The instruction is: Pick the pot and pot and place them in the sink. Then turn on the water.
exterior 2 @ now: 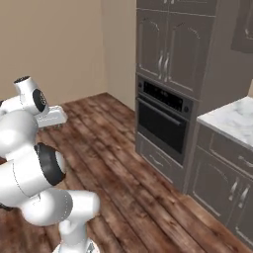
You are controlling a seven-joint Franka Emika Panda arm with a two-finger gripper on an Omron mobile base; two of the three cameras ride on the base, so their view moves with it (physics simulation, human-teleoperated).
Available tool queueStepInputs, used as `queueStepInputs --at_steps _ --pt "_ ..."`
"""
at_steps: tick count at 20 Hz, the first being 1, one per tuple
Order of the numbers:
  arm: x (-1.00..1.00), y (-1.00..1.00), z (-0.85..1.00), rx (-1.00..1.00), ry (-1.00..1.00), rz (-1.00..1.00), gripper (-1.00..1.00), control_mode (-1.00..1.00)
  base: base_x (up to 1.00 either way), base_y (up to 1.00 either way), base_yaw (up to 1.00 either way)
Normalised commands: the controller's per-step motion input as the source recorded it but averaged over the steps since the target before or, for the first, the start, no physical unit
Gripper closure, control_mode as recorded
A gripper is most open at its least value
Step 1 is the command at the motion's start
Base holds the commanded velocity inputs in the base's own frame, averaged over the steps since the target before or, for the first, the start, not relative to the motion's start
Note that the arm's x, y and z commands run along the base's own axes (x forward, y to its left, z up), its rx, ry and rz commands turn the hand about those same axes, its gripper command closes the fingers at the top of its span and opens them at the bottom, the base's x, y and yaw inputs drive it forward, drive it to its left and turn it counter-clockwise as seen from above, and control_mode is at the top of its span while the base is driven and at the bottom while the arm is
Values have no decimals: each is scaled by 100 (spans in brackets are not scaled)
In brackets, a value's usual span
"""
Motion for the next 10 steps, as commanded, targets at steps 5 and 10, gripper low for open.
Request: queueStepInputs --at_steps 5,10 --pt "0 0 0 0 0 0 -100 100 20 -42 -34" --pt "0 0 0 0 0 0 -100 100 19 -43 -34"
